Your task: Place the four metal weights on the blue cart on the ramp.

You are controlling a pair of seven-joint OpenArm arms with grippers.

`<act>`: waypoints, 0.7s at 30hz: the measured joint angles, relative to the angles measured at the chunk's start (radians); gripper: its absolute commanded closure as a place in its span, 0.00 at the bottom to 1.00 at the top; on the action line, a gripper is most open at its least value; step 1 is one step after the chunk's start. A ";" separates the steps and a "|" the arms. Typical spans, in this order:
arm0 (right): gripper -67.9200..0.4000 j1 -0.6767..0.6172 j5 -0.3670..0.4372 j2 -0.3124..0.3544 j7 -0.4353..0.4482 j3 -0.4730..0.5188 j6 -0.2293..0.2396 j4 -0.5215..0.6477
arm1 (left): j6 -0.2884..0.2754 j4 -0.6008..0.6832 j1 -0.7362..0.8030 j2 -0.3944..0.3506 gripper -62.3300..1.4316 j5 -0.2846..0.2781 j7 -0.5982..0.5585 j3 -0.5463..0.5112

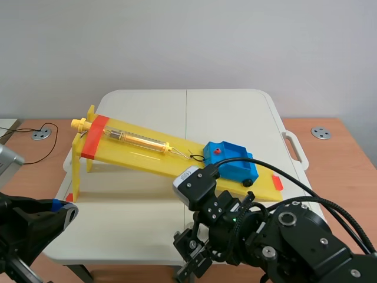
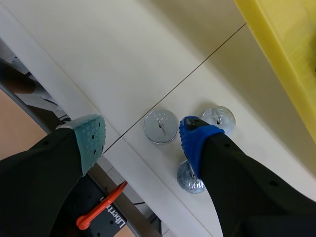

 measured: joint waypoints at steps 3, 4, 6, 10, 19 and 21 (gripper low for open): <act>0.51 0.011 -0.010 -0.005 0.003 -0.006 0.000 -0.032 | 0.000 0.000 0.000 0.000 0.93 0.000 0.000 0.000; 0.51 0.016 -0.013 -0.009 0.003 -0.006 0.000 -0.045 | 0.000 0.000 0.000 0.000 0.93 0.000 0.000 0.000; 0.51 0.026 -0.014 -0.015 0.007 -0.008 -0.001 -0.071 | 0.000 0.000 0.000 0.000 0.93 0.000 0.000 0.000; 0.51 0.032 -0.032 -0.023 0.037 -0.010 -0.001 -0.098 | 0.000 0.000 0.000 0.000 0.93 0.000 0.000 0.000; 0.58 0.033 -0.035 -0.033 0.060 -0.010 -0.005 -0.109 | 0.000 0.000 0.000 0.000 0.93 0.000 0.000 0.000; 0.61 0.033 -0.035 -0.033 0.066 -0.010 -0.008 -0.114 | 0.000 0.000 0.000 0.000 0.93 0.000 0.000 0.000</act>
